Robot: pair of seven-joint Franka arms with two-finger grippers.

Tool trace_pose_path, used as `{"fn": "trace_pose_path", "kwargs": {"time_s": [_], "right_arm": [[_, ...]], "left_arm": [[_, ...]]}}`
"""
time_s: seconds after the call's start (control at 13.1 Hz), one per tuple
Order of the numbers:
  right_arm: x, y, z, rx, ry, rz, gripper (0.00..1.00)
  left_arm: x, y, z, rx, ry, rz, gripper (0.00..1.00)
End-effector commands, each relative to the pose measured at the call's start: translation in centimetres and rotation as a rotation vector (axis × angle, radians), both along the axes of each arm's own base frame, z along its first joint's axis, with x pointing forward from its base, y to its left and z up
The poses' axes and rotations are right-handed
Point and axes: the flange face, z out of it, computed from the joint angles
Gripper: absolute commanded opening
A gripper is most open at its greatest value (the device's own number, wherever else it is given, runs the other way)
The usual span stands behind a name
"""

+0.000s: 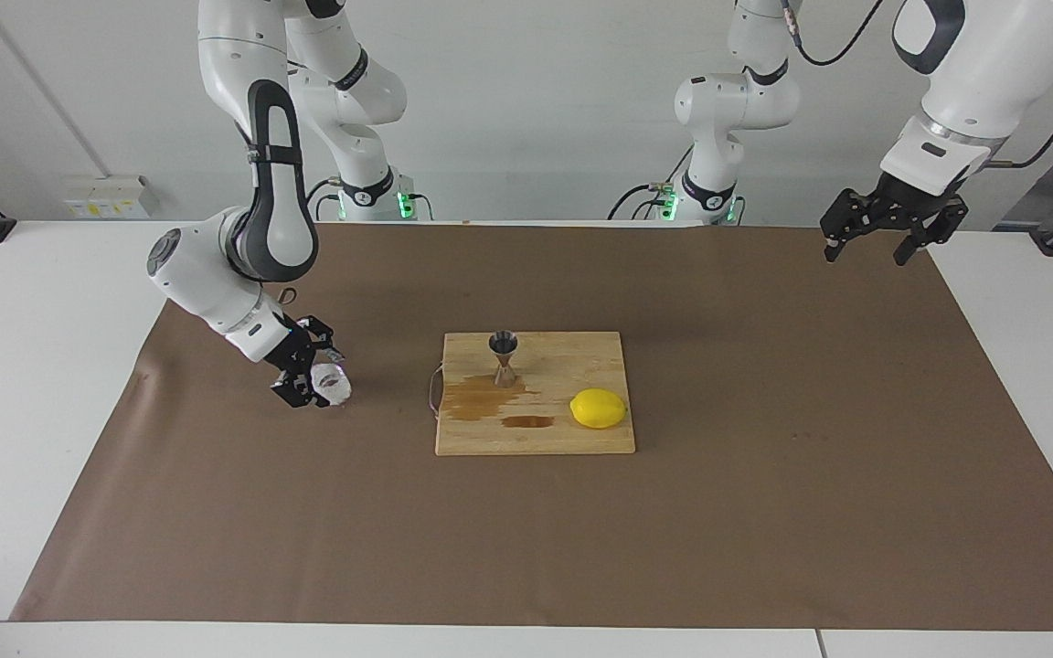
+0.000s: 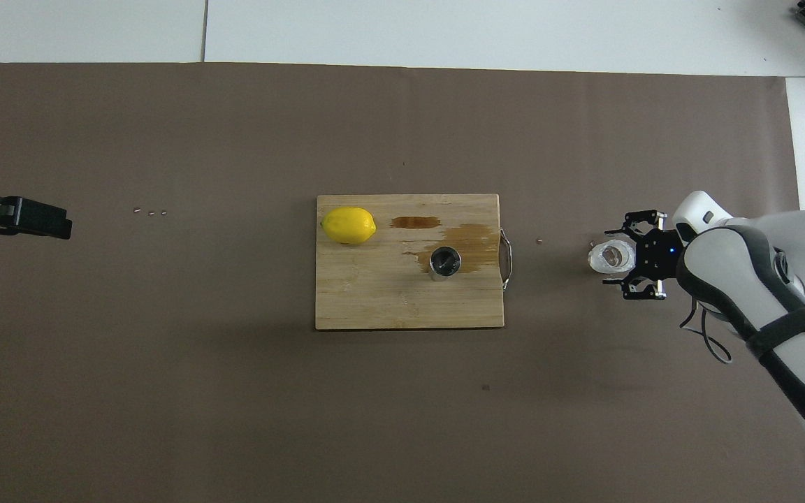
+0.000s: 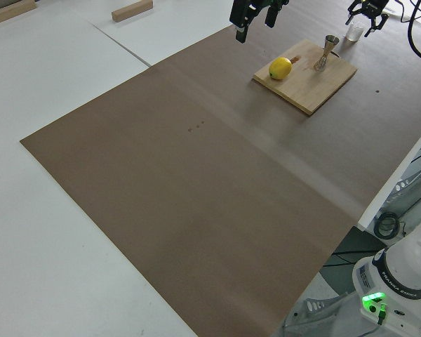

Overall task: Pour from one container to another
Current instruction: 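Open the right gripper and draw it back from the white cup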

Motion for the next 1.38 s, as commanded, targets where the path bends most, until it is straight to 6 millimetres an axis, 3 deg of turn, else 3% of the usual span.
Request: {"fn": "trace_pose_path", "kwargs": {"time_s": [0.0,0.31,0.69,1.22,1.3], "right_arm": [[-0.2,0.0,1.1,0.044,0.020,-0.055,1.00],[-0.5,1.0,6.0,0.003,0.112,-0.203,1.00],[-0.1,1.6,9.7,-0.126,0.253,-0.443,1.00],[-1.0,1.8,9.4,-0.300,0.410,-0.793,1.00],[-1.2,2.3,10.4,-0.341,0.400,-0.843,1.00]], "left_arm": [[-1.0,0.4,0.1,-0.006,0.004,-0.010,1.00],[-1.0,0.3,0.1,-0.006,0.004,-0.011,1.00],[-1.0,0.4,0.1,-0.006,0.004,-0.008,1.00],[-1.0,0.4,0.1,-0.006,0.004,-0.008,1.00],[-1.0,0.4,0.1,-0.006,0.004,-0.010,1.00]]}}
